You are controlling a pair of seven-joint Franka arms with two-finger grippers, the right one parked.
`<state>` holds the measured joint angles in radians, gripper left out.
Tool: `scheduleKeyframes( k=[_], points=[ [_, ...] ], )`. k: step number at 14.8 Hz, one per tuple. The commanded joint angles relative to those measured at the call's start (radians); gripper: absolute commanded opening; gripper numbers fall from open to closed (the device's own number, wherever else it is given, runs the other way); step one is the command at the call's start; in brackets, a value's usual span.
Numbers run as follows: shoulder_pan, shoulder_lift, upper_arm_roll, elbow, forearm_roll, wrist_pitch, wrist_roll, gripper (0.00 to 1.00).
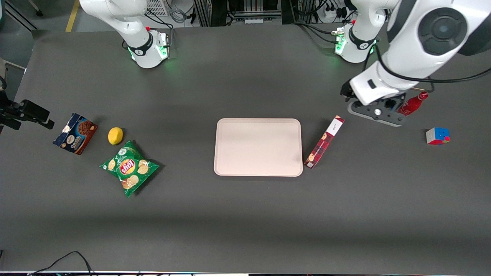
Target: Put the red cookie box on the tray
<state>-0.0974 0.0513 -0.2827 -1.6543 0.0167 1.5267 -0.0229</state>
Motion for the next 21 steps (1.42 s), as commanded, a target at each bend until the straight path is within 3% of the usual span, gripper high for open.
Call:
scheduleKeyframes(
  k=[1, 3, 11, 15, 21],
  points=[
    [-0.001, -0.007, -0.019, -0.034, -0.001, -0.007, 0.011, 1.00],
    [-0.001, -0.017, -0.021, -0.061, -0.001, 0.029, 0.047, 1.00],
    [0.005, -0.033, -0.013, -0.131, -0.001, 0.170, 0.484, 1.00],
    [0.010, -0.099, -0.010, -0.301, -0.033, 0.330, 0.495, 1.00],
    [0.013, -0.100, -0.009, -0.533, -0.044, 0.637, 0.483, 1.00]
  ],
)
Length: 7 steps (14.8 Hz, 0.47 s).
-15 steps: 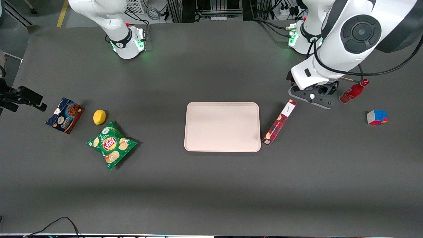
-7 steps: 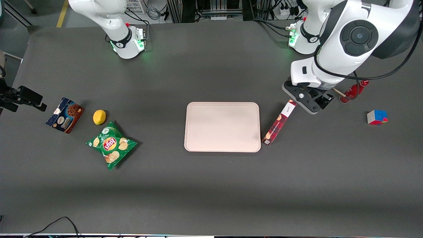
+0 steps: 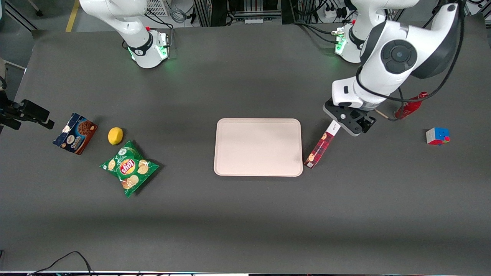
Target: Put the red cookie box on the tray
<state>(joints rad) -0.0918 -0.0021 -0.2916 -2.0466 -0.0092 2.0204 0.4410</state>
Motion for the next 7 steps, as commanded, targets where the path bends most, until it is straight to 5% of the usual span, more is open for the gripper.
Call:
scheduleKeyframes(
  k=[1, 7],
  points=[
    [0.006, -0.041, 0.000, -0.167, -0.018, 0.191, 0.018, 1.00],
    [-0.006, 0.077, -0.006, -0.244, -0.017, 0.395, -0.106, 1.00]
  ],
)
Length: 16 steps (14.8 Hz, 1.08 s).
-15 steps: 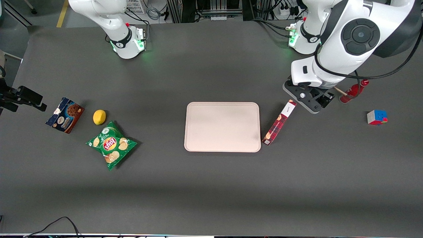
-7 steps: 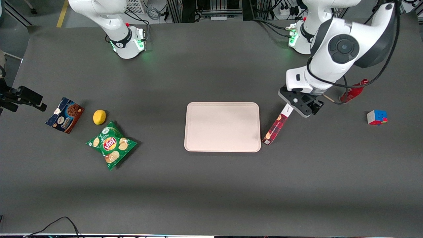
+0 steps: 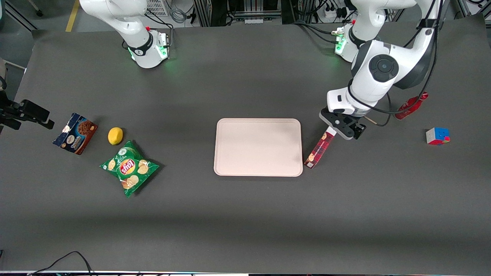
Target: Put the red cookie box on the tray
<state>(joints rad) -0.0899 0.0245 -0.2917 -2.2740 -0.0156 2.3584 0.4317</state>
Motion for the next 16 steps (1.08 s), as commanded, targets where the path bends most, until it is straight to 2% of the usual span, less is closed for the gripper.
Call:
scheduleKeyframes(
  k=[1, 4, 7, 11, 14, 16],
  points=[
    [-0.017, 0.075, -0.009, -0.016, -0.003, 0.067, -0.125, 1.00],
    [-0.022, 0.126, -0.007, -0.016, 0.009, 0.097, -0.126, 1.00],
    [-0.024, 0.170, -0.007, -0.016, 0.054, 0.152, -0.128, 1.00],
    [-0.022, 0.232, -0.003, -0.015, 0.060, 0.228, -0.123, 1.00],
    [-0.018, 0.252, 0.000, -0.015, 0.062, 0.236, -0.120, 1.00],
    [-0.011, 0.265, 0.002, -0.015, 0.092, 0.240, -0.120, 1.00]
  ],
)
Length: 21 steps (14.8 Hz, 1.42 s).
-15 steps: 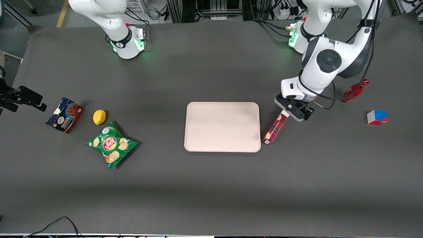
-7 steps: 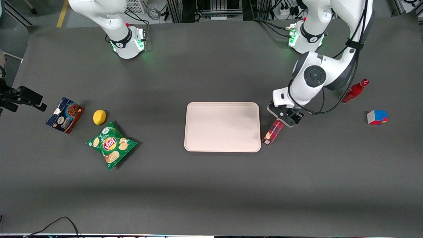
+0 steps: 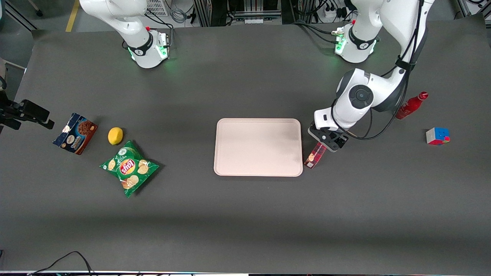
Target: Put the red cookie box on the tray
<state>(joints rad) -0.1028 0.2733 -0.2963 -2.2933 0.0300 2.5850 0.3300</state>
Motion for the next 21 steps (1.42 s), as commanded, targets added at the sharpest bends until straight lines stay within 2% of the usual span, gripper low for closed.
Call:
scheduleKeyframes(
  k=[1, 9, 10, 12, 14, 16, 17, 19, 21],
  points=[
    [0.002, 0.023, 0.012, 0.006, 0.062, 0.014, -0.020, 1.00],
    [0.002, 0.079, 0.025, 0.003, 0.074, 0.087, -0.029, 1.00],
    [0.002, 0.093, 0.025, 0.003, 0.074, 0.098, -0.028, 0.95],
    [0.000, 0.096, 0.026, 0.003, 0.076, 0.115, -0.022, 0.75],
    [0.000, 0.096, 0.025, 0.003, 0.076, 0.115, -0.020, 0.42],
    [0.002, 0.093, 0.025, 0.003, 0.074, 0.109, -0.020, 0.05],
    [0.002, 0.087, 0.025, 0.005, 0.076, 0.103, -0.019, 0.00],
    [0.003, 0.057, 0.026, 0.014, 0.076, 0.090, -0.014, 0.00],
    [0.005, 0.003, 0.026, 0.046, 0.074, -0.015, -0.008, 0.00]
  ],
)
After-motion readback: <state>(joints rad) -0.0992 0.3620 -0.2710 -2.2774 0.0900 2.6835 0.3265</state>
